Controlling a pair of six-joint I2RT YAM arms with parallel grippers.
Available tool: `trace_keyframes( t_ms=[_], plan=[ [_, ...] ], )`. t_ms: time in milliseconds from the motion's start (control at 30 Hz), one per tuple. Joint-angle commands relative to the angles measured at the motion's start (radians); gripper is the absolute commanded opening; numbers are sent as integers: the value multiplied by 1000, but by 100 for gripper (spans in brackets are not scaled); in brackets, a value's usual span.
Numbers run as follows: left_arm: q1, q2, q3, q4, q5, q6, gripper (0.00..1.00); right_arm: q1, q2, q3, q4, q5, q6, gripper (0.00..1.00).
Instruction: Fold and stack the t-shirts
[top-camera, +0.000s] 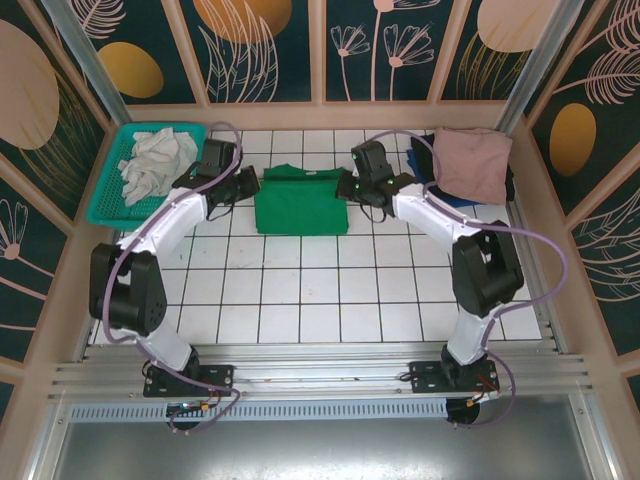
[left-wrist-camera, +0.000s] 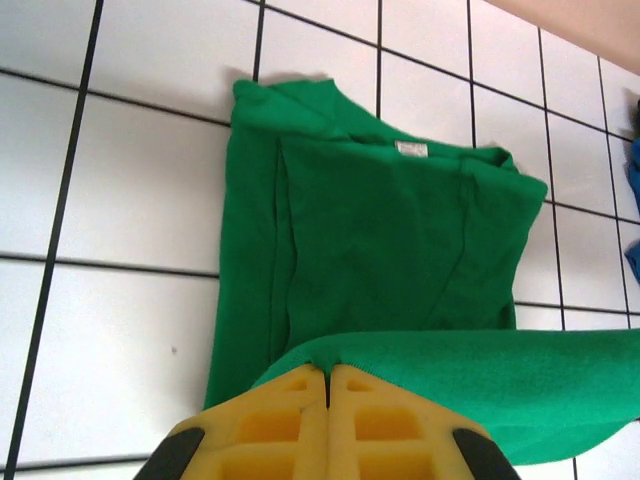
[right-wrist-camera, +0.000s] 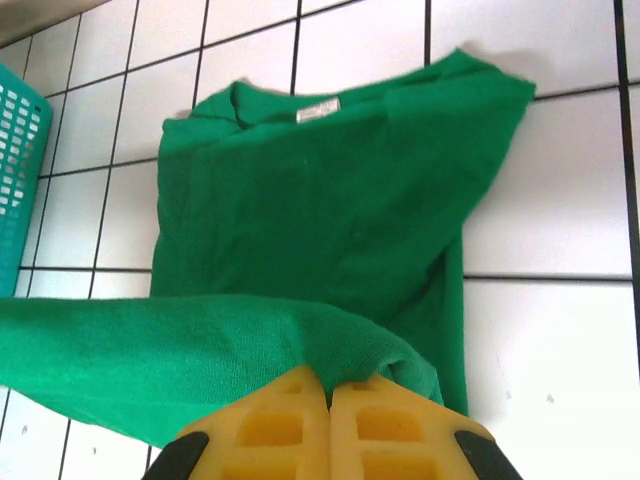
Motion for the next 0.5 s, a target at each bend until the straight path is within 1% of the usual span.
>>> trace_keyframes(
  t_ms=[0, 167, 233, 333, 467],
  plan=[
    [14, 101, 84, 0, 31, 40, 0, -45, 79, 103, -24, -57, -46, 0],
    [40, 235, 221, -36, 50, 56, 0, -80, 189, 213, -48, -76, -60, 0],
    [48, 284, 279, -54, 39, 64, 0, -98, 234, 257, -45, -108, -60, 0],
    [69, 350, 357, -79, 63, 67, 0, -111, 303, 345, -67, -130, -78, 0],
    [77, 407, 425, -95, 81, 67, 0, -127, 363, 429, -91, -151, -86, 0]
  ],
)
